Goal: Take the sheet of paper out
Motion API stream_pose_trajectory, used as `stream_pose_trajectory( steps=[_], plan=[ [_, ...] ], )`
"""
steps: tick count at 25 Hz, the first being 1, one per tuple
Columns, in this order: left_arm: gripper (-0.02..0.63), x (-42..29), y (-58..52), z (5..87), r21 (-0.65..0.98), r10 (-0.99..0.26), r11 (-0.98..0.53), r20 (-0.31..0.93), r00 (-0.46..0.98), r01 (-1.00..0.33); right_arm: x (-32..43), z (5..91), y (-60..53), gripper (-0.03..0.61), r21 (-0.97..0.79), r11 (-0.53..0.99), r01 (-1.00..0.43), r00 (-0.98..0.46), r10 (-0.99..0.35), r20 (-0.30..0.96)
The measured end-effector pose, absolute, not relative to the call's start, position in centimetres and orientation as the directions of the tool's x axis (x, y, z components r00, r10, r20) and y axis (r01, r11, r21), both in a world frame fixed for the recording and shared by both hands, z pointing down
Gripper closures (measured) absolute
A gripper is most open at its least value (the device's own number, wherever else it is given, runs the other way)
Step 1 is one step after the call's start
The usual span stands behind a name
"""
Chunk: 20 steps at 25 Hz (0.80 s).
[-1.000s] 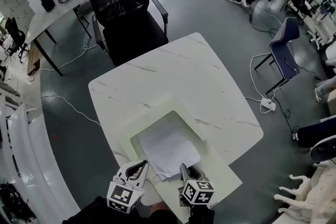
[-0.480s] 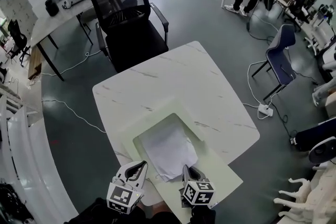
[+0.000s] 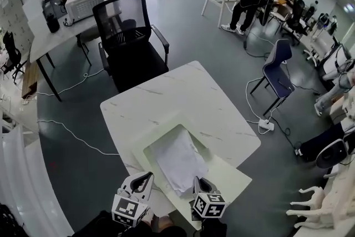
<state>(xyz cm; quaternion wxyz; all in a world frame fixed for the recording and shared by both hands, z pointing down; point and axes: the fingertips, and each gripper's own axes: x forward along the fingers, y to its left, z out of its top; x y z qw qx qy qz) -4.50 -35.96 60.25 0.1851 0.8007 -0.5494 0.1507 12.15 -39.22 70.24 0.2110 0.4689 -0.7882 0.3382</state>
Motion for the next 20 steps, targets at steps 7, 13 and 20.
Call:
stream_pose_trajectory(
  steps=[7, 13, 20],
  plan=[
    [0.589, -5.0, -30.2, 54.2, 0.109, -0.834, -0.402, 0.367, 0.412, -0.909, 12.0, 63.0, -33.6, 0.561, -0.295, 0.303, -0.906, -0.421, -0.698, 0.579],
    [0.589, -4.8, -23.8, 51.1, 0.087, -0.839, -0.443, 0.311, 0.447, -0.892, 12.9, 57.7, -27.8, 0.561, -0.242, 0.278, -0.929, -0.366, -0.782, 0.505],
    [0.589, -4.7, -19.2, 48.0, 0.063, -0.832, -0.495, 0.253, 0.494, -0.867, 13.3, 52.3, -22.1, 0.561, -0.178, 0.266, -0.947, -0.317, -0.856, 0.408]
  ],
)
